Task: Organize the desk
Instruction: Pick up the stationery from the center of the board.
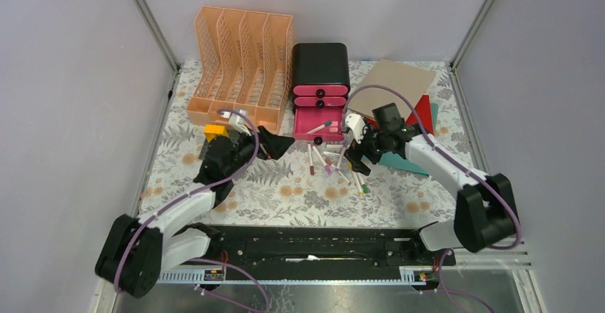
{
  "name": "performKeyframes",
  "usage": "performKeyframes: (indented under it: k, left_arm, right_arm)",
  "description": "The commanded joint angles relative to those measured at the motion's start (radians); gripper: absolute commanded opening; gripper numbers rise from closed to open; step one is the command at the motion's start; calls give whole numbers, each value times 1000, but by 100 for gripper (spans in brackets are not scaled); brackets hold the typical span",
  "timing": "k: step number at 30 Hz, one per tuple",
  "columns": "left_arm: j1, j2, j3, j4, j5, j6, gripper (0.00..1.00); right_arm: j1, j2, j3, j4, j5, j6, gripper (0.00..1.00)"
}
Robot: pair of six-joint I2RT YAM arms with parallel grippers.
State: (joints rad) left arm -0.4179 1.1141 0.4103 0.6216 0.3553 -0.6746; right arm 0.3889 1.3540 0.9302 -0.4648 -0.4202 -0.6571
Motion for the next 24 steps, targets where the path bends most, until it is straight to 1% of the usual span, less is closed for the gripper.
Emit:
performKeyframes:
  k: [1,7,13,15,16,17,18,19,21,24]
  left_arm:
    - [2,-128,-42,0,-16,-11,99]
    - [2,-231,-94,-62,-55,8,99]
    - [2,-289,-126,-98,-83,24,99]
    - [2,-300,-132,-100,-86,27,99]
    - [3,-302,-135,-101,-87,29,99]
    - [4,-304,-135,-104,-88,28,99]
    - [4,-306,-136,-108,-88,29,99]
    - [4,-310,-136,-111,-86,31,99]
    - [4,-318,-136,-120,-88,32,99]
    - [5,-334,-142,-131,-97,37,99]
  right_arm:
    - [-7,98,73,-87,30,45,100]
    - [-7,211,96,-119,98,63,100]
    - [-8,209,94,-135,70,54,100]
    - [-7,220,101,-143,57,57,92]
    - [-8,230,108,-151,54,61,85]
    - [-7,242,115,-159,54,67,76]
    - [-7,257,124,-166,59,73,62]
    - [-8,272,130,-175,63,80,55]
    - [-8,297,137,-182,76,90,48]
    - [-7,318,139,-181,92,101,44]
